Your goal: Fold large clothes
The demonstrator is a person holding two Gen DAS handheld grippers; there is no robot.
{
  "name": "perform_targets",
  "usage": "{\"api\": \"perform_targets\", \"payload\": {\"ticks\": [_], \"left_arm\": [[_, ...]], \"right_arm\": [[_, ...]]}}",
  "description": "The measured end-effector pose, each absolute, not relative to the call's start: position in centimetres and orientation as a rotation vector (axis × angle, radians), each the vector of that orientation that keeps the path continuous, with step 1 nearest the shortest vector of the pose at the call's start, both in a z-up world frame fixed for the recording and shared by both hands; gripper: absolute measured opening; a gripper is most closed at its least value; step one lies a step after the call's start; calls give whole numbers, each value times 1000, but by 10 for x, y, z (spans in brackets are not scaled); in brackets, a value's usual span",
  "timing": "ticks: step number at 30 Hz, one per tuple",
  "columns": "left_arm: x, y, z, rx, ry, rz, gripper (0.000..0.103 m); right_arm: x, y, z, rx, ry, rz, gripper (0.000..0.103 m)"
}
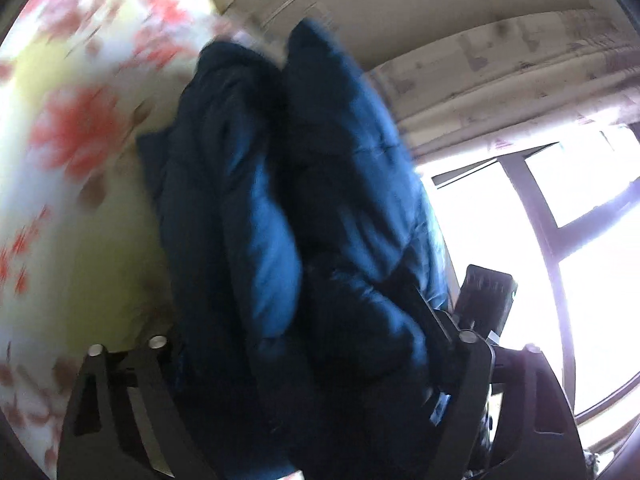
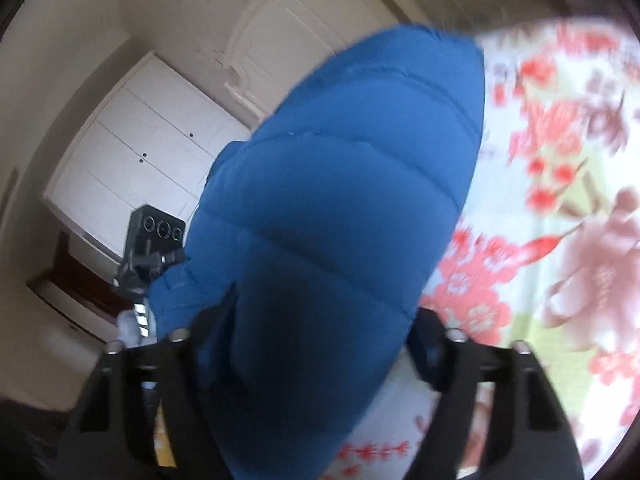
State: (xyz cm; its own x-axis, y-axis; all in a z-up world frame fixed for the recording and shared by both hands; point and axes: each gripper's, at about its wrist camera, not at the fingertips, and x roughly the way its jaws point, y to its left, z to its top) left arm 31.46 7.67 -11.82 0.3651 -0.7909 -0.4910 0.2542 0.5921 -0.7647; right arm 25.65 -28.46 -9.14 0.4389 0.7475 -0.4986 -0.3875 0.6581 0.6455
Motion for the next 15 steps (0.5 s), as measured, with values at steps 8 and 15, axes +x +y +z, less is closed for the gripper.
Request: {"api": "perform_targets", "payload": {"ticks": [8,15], "left_arm": [[397,-12,-90,-653,854,-805,67],[452,-56,-140,-676,950,-715,70]], "right_arm": [[295,-346,-26,326,657,559,59],[373,-400,-66,365,846,445,74]]}}
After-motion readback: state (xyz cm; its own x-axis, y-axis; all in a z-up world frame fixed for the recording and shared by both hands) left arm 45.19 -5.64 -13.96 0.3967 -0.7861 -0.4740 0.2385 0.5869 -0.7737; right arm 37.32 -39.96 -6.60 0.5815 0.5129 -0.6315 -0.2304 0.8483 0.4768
